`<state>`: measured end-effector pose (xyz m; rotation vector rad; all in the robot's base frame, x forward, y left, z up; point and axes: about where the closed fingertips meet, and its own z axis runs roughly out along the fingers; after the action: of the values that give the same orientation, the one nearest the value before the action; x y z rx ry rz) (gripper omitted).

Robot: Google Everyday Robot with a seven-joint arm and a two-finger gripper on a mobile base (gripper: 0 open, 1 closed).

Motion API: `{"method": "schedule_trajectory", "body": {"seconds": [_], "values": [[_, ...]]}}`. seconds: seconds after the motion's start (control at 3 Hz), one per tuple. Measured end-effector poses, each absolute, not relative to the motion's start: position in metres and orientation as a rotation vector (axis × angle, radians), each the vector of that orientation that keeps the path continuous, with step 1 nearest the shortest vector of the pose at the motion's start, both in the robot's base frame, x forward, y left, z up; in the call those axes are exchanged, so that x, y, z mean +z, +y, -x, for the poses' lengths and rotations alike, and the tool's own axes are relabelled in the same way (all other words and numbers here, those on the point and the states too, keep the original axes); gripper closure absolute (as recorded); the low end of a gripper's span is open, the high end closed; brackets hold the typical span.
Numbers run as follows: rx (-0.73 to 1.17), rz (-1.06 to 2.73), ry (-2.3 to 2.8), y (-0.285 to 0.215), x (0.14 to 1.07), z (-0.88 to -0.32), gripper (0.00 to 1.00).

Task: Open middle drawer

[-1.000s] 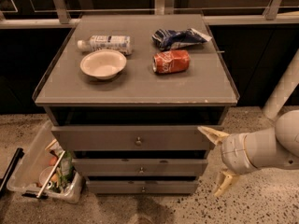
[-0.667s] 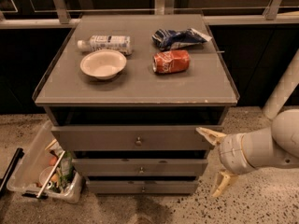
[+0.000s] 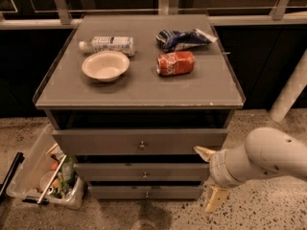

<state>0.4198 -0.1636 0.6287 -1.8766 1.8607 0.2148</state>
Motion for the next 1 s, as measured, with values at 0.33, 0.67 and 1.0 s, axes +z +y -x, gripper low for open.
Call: {"method": "schedule_trajectory", "body": {"seconds": [0.33,0.67,1.0], "values": [[0.189,1.841,1.88,-0.157,0.601,-0.422,0.0],[0.148,1.787,1.837,-0.154,0.569,-0.43,0.0],[0.148,1.787,1.837,-0.154,0.569,-0.43,0.0]]}}
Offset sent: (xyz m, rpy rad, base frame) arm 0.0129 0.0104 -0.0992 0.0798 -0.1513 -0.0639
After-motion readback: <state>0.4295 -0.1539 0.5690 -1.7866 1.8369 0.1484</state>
